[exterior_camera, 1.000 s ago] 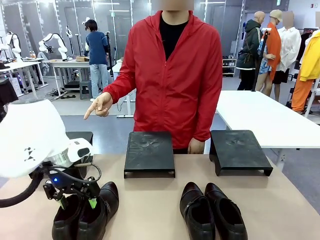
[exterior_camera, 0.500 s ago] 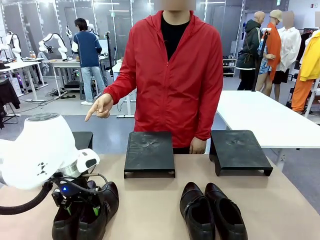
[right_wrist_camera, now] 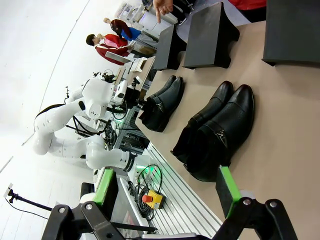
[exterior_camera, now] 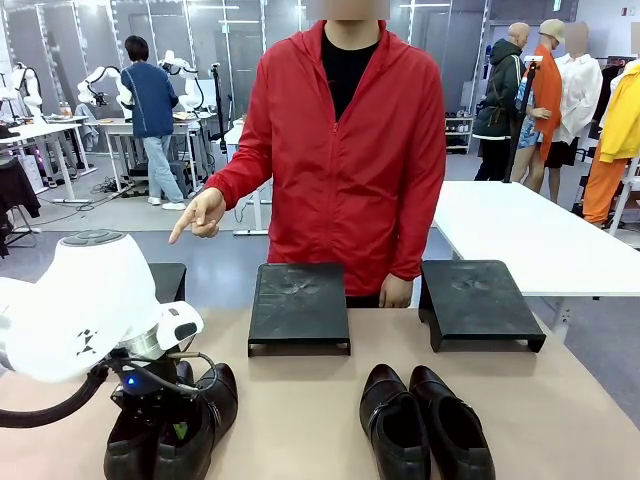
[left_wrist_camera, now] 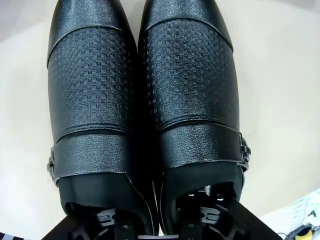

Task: Place the shoes on the stand as instructed by the person.
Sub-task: Pick up one pair of Shoes and place it on the Shoes Stand indicated by the person.

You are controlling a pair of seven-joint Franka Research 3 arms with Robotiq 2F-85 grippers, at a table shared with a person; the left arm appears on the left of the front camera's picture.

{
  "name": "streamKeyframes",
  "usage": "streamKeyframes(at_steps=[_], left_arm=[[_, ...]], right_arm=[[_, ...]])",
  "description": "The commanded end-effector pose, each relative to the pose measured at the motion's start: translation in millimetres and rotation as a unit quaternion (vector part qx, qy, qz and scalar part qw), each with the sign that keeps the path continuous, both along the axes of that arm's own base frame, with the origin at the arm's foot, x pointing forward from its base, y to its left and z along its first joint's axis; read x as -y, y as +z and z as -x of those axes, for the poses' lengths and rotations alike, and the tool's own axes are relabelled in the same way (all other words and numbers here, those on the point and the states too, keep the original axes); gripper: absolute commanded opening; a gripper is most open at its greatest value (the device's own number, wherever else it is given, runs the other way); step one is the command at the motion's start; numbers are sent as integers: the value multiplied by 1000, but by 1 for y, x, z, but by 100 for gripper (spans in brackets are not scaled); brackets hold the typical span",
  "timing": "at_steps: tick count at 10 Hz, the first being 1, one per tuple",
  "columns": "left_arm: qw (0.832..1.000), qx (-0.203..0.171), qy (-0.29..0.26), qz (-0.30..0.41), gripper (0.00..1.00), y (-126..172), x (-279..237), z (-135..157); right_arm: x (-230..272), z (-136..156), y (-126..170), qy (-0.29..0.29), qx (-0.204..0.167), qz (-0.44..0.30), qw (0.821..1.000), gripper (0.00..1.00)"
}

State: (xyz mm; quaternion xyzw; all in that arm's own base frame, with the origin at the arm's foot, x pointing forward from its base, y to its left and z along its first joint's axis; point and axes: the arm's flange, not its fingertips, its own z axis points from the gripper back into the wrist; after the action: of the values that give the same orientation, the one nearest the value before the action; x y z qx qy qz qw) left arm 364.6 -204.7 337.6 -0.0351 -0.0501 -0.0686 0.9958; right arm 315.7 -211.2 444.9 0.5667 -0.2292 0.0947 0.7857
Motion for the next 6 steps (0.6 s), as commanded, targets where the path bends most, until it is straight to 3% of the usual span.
streamKeyframes(at_steps=[1,3,6], left_arm=[[1000,7,9,-9,0,-20,-27,62],[1000,18,10,-7,0,-7,-27,57],[995,101,14,7,0,72,-39,34]], right_arm=[[1,-1,0,1,9,-3,1000,100],[1,-1,0,1,9,-3,1000,100],[1,-1,0,1,9,-3,1000,100]])
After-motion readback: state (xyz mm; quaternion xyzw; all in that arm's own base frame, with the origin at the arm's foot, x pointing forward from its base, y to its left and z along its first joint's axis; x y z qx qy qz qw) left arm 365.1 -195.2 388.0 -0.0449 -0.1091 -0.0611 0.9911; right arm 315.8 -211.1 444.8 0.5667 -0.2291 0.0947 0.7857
